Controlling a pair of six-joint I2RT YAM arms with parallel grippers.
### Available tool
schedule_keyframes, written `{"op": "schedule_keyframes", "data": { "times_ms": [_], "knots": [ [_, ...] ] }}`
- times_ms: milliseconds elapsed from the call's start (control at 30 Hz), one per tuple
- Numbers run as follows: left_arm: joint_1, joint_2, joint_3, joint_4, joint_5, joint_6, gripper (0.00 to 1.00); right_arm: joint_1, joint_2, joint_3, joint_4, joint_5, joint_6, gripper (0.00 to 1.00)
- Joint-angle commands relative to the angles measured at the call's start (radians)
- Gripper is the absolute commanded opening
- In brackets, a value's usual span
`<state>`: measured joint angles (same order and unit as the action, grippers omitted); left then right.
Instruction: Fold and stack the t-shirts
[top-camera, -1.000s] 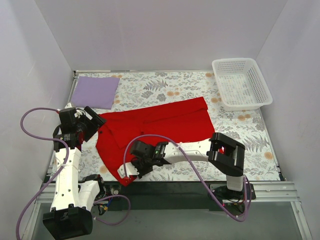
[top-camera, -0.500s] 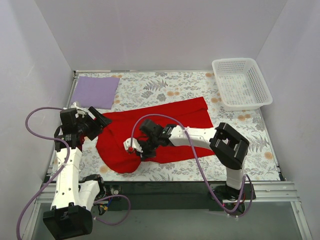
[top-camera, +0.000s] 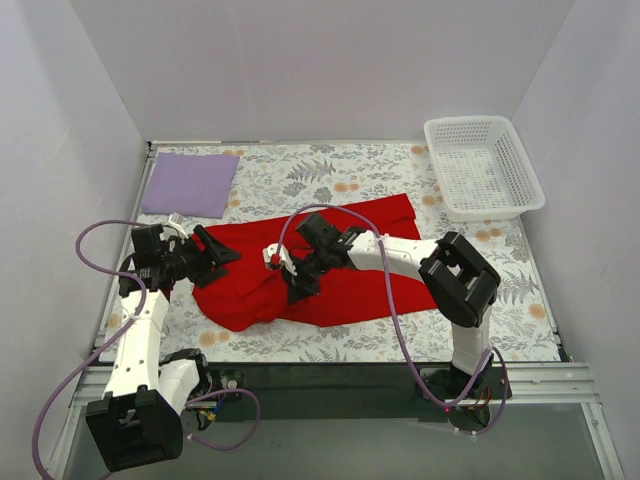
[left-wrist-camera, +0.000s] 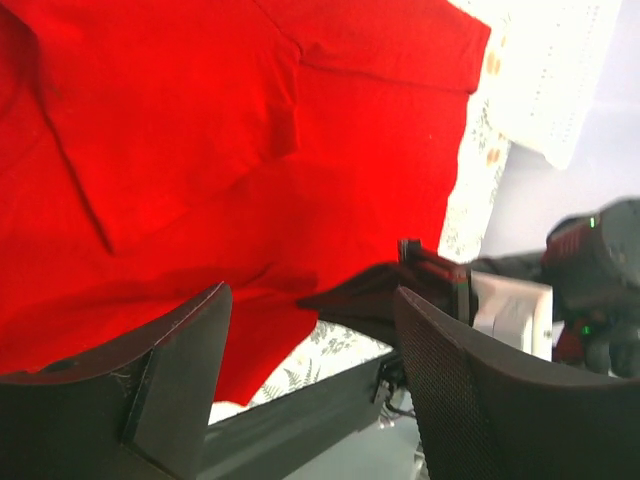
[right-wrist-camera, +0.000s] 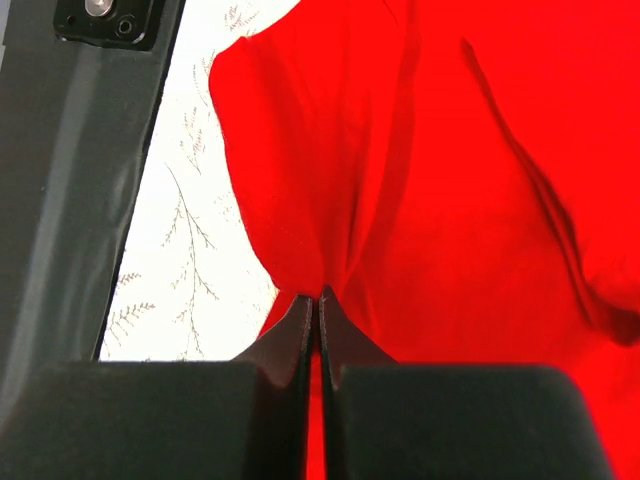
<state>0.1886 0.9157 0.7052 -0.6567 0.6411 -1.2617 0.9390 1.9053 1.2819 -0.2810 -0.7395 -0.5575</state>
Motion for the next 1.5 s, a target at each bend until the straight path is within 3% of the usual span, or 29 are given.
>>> {"op": "schedule_keyframes", "data": {
  "times_ms": [0,300,400,433,633,700,800,933,1033,1167,1300,1467],
  "knots": [
    [-0.001,-0.003,-0.018,0.017,0.092,0.010,0.64,-0.032,0.012,0.039,0.019,-0.078,0.039,0.01],
    [-0.060,0.018,-0.062,0.016,0.123,-0.001,0.62,-0.103,0.066,0.065,0.040,-0.110,0.119,0.05],
    [-0.080,0.014,-0.056,0.012,0.118,0.004,0.62,-0.132,0.080,0.073,0.057,-0.095,0.174,0.13],
    [-0.084,0.015,-0.052,0.011,0.115,0.007,0.62,-0.144,0.081,0.076,0.069,-0.069,0.207,0.21],
    [-0.120,0.026,-0.041,0.011,0.094,0.005,0.62,-0.210,0.026,0.091,0.080,0.072,0.249,0.42],
    [-0.138,0.032,-0.042,0.011,0.082,0.002,0.62,-0.230,-0.012,0.077,0.083,0.103,0.243,0.44],
    [-0.175,0.048,-0.039,0.012,0.048,-0.014,0.62,-0.276,-0.072,0.042,0.069,0.048,0.197,0.45],
    [-0.310,0.094,-0.029,0.017,-0.072,-0.068,0.62,-0.322,-0.164,0.011,-0.143,-0.147,-0.107,0.47],
    [-0.366,0.141,0.003,0.029,-0.181,-0.070,0.61,-0.325,-0.270,-0.073,-0.237,-0.103,-0.244,0.47],
    [-0.374,0.183,0.063,0.048,-0.254,0.014,0.61,-0.397,-0.438,-0.225,-0.253,-0.080,-0.295,0.47],
    [-0.374,0.198,0.108,0.080,-0.239,0.129,0.61,-0.571,-0.606,-0.317,-0.256,-0.127,-0.300,0.51],
    [-0.374,0.212,0.117,0.132,-0.236,0.240,0.63,-0.664,-0.680,-0.404,-0.244,-0.124,-0.294,0.52]
  ]
}}
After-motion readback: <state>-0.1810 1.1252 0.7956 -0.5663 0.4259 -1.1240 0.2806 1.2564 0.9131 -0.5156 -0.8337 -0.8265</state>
